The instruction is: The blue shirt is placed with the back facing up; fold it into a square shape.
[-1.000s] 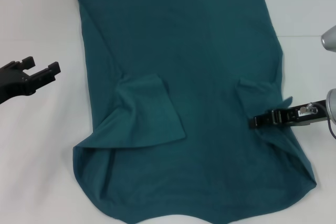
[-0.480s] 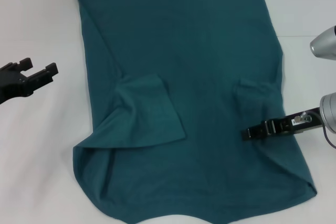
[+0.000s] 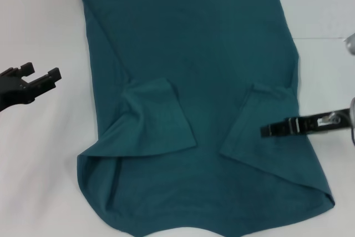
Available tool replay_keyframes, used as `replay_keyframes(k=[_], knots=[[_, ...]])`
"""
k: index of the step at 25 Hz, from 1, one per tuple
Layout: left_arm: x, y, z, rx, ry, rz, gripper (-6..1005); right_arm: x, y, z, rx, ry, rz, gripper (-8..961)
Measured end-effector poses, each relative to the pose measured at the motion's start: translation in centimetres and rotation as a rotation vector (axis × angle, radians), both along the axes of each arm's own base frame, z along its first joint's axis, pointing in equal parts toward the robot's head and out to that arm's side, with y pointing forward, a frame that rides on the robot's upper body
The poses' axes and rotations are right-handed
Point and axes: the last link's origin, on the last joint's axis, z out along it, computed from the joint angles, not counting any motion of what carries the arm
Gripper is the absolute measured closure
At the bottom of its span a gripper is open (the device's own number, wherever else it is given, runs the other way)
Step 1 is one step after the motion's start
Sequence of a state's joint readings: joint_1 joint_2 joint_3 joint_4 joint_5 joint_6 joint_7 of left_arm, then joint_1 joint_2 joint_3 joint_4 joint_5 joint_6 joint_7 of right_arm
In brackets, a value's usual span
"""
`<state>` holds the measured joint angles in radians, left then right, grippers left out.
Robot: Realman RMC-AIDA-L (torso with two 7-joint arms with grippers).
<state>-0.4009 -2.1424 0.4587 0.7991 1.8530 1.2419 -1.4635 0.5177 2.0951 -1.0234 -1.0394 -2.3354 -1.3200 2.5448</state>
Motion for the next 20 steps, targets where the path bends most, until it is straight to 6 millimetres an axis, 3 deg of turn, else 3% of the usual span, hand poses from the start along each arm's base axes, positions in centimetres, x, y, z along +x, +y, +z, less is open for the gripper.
replay_keyframes(k=[10,20], knots=[[0.2,-0.3,0.0,-0.009,-0.011,-0.019,205,-0.8,1.6,3.3,0.26,0.156,0.144,499],[0.7,-2.0,0.4,-0.075,-0.029,-0.098,206,0.1,1.9,3.0,0.286,0.026,0.391,500]])
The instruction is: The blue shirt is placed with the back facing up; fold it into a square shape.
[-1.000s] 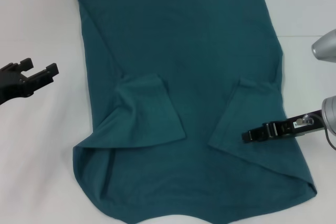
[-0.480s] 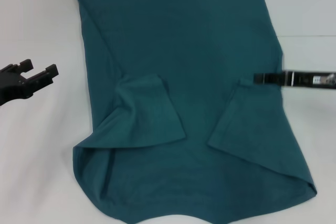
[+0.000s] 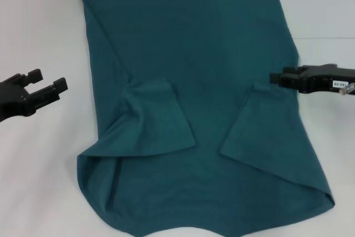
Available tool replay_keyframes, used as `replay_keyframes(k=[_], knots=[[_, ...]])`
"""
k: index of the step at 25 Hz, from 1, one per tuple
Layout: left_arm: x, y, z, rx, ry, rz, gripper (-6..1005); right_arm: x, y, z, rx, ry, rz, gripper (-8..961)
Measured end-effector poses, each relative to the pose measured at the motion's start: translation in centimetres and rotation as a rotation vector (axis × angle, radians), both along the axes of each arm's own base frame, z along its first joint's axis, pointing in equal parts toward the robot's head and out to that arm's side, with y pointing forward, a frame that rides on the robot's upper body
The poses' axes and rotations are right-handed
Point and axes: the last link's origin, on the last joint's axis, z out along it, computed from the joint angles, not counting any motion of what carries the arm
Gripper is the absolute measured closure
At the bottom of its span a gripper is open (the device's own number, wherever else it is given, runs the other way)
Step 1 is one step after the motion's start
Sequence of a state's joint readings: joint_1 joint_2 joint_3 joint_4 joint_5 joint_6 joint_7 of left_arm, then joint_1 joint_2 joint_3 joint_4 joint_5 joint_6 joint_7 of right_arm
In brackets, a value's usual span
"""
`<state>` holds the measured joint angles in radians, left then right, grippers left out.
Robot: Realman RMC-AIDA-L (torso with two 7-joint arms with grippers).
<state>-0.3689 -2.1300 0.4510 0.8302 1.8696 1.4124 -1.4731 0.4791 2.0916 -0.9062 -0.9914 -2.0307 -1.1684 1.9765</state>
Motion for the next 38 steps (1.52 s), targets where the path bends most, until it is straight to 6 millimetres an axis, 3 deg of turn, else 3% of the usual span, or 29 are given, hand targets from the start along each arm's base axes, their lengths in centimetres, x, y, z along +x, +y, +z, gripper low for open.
replay_keyframes(k=[5,11,23,29,38], knots=[[-0.4,-0.8,0.0,-0.042,-0.015,0.048,206,0.6,1.4,0.0,0.08,-0.075,0.034,501],[-0.8,-1.4,-0.7,-0.108,0.047,0.073,206,-0.1,3.0,-0.5,0.119,-0.12,0.064,501],[0.3,-2.8,-0.3,-0.281,0.197,0.035,206,-1.4,5.3,-1.4,0.168,-0.14,0.051,503],[-0.4,-3.2,-0.8,-0.285,0.211,0.04,207,-1.7,5.4,-2.1,0.177,-0.111,0.058,503],[-1.5,-4.3,-1.6,-0.333,0.25,0.07,207,-0.1,4.2,-3.2,0.161,-0.12,0.084,504]])
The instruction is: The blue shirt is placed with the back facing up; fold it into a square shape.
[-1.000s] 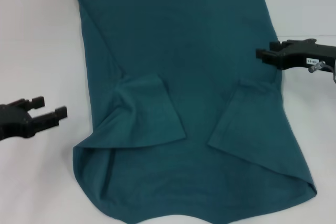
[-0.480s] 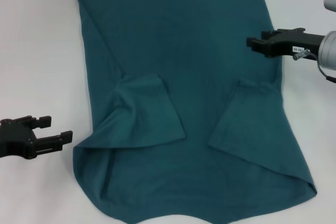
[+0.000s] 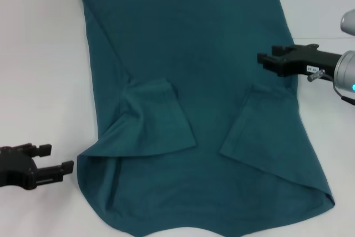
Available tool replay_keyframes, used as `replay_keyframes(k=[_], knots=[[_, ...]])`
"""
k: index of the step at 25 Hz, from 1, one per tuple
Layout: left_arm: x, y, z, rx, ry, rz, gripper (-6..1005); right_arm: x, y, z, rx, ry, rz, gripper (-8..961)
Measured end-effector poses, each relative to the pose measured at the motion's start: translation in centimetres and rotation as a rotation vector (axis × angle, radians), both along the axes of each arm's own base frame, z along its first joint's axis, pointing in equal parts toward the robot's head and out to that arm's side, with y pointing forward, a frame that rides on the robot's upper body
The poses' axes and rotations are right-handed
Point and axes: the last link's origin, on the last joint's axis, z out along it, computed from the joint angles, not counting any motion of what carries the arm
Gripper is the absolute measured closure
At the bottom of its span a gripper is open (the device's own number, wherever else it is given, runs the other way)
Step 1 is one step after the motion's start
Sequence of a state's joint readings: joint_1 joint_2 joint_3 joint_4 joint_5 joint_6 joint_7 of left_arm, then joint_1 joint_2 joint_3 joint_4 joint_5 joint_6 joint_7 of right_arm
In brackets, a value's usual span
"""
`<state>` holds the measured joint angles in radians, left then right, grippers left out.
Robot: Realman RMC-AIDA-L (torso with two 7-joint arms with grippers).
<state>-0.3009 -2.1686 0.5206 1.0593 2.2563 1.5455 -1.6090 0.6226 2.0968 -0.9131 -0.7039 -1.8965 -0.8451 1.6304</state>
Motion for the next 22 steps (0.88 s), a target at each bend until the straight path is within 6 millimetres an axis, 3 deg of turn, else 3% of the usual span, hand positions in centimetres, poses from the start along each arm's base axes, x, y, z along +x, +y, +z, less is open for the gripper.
replay_keyframes(k=[22], knots=[[-0.3,1.5,-2.2,-0.013,0.087,-0.034,206,-0.2,-0.2,-1.5,-0.047,0.022,-0.01,505]])
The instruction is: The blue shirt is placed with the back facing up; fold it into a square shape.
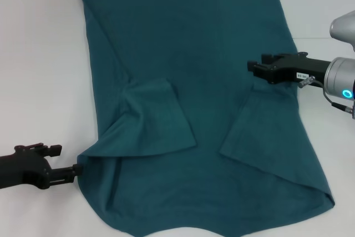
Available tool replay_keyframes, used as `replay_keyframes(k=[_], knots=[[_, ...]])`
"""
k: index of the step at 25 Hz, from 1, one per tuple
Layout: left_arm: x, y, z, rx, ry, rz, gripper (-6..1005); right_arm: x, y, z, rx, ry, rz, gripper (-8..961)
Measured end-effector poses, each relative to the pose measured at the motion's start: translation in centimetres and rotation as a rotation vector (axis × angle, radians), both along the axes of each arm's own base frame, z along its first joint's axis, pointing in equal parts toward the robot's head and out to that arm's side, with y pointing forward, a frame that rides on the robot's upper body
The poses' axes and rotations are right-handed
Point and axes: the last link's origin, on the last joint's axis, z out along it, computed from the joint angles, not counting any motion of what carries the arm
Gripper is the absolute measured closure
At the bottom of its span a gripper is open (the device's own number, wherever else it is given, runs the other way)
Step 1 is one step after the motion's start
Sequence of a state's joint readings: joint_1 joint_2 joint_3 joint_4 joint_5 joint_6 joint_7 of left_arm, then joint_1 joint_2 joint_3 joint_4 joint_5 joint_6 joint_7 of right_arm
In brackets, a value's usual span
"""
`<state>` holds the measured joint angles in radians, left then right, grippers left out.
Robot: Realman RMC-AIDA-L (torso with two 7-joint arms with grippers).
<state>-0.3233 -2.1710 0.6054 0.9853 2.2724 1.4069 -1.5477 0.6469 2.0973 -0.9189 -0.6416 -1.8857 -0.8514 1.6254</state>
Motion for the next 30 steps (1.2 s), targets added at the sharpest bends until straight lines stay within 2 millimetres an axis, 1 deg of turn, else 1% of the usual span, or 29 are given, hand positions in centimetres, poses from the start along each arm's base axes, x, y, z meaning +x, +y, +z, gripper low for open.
replay_keyframes(k=[8,15,25,30], knots=[[0.5,0.3,-0.1,-0.006,-0.005,-0.023,205,0.0,0.2,0.2,0.008,0.001,-0.001,505],[1.2,0.6,-0.7,-0.033,-0.006,-0.05,206,0.2,0.5,0.3,0.027,-0.018,-0.009,505],[1.2,0.4,-1.3,-0.05,-0.017,-0.047,206,0.2,0.5,0.4,0.031,-0.021,-0.011,506],[1.1,0.3,-1.6,-0.053,-0.019,-0.046,238,0.2,0.5,0.4,0.032,-0.021,-0.012,506]])
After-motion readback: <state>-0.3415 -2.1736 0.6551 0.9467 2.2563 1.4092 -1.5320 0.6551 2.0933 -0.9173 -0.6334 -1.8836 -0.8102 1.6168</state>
